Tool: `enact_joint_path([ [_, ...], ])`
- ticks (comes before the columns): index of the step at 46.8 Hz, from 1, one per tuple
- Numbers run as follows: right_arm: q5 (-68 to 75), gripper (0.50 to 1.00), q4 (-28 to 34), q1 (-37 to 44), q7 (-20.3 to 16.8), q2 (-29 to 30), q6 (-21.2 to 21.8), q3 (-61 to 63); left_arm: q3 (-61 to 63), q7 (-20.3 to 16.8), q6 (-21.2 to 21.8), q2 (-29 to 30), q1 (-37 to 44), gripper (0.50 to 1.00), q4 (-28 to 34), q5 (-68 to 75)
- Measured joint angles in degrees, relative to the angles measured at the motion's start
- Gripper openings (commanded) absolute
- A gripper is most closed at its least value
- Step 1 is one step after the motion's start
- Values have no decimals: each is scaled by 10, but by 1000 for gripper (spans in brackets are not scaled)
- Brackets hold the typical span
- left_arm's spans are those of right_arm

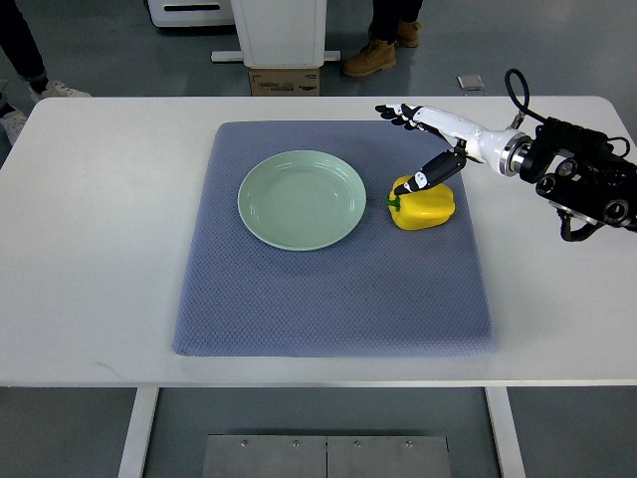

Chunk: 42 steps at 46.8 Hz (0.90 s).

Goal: Place yellow pepper on plate with right hand
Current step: 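Reach the right hand over the yellow pepper, fingers open, then close the right hand fingers around the yellow pepper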

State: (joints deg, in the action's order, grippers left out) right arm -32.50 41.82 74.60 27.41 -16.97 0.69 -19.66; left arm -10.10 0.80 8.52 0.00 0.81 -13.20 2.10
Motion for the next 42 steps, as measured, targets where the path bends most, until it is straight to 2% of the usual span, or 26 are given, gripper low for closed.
enact_joint_path([
  [5, 3, 1000, 9, 14, 2, 0, -7, -30, 0, 0, 0, 0, 1, 1000, 0, 0],
  [16, 2, 1000, 98, 36, 3, -44, -6, -46, 0, 0, 0, 0, 0, 1000, 0, 0],
  [23, 1, 1000, 100, 45, 2, -47, -15, -90, 0, 0, 0, 0, 1, 1000, 0, 0],
  [35, 2, 998, 98, 45, -14, -41, -58, -130, 0, 0, 0, 0, 0, 1000, 0, 0],
  [42, 3, 977, 96, 39, -17, -31, -78, -151, 0, 0, 0, 0, 1, 1000, 0, 0],
])
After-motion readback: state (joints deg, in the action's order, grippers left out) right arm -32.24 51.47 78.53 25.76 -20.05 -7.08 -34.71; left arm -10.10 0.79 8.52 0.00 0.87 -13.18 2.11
